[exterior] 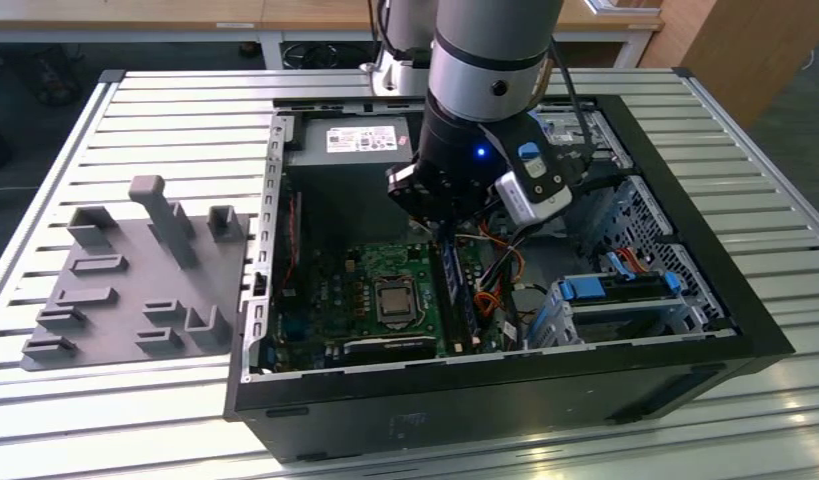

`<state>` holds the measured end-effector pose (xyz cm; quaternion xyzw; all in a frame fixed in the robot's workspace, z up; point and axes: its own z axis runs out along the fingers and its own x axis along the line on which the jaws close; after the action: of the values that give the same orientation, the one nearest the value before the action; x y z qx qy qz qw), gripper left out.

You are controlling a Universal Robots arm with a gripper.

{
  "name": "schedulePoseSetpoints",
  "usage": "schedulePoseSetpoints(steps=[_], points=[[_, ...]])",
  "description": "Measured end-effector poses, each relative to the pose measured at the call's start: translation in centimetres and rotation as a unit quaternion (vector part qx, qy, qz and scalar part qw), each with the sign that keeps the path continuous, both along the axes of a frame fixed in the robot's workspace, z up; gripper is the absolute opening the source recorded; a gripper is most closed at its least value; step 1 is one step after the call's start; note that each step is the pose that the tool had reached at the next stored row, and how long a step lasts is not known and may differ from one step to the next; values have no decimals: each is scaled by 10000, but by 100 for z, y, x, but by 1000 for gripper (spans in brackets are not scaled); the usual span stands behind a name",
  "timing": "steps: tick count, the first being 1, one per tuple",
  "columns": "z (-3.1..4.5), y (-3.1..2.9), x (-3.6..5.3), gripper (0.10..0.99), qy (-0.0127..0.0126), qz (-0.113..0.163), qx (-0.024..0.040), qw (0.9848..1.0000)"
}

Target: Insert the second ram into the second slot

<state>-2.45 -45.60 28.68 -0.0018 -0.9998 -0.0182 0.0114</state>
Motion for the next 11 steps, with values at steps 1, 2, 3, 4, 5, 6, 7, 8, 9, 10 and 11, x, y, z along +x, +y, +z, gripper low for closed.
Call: schedulePoseSetpoints(steps=[1, 2, 3, 4, 5, 6, 7, 8, 9, 10, 11], points=[[-3, 0, 0, 137, -1, 0, 2, 10000], [-6, 0, 0, 137, -1, 0, 2, 10000], [-11, 1, 0, 137, 0, 0, 3, 10000], [-17, 1, 0, 137, 4, -1, 3, 10000], [-28, 0, 0, 137, 12, 0, 2, 10000], [-40, 0, 0, 137, 20, 0, 2, 10000], [-53, 1, 0, 137, 27, 0, 2, 10000], [-69, 0, 0, 137, 31, 0, 1, 10000], [-86, 0, 0, 137, 36, 0, 2, 10000], [-102, 0, 0, 137, 43, 0, 2, 10000], [-118, 0, 0, 137, 54, 0, 1, 10000]])
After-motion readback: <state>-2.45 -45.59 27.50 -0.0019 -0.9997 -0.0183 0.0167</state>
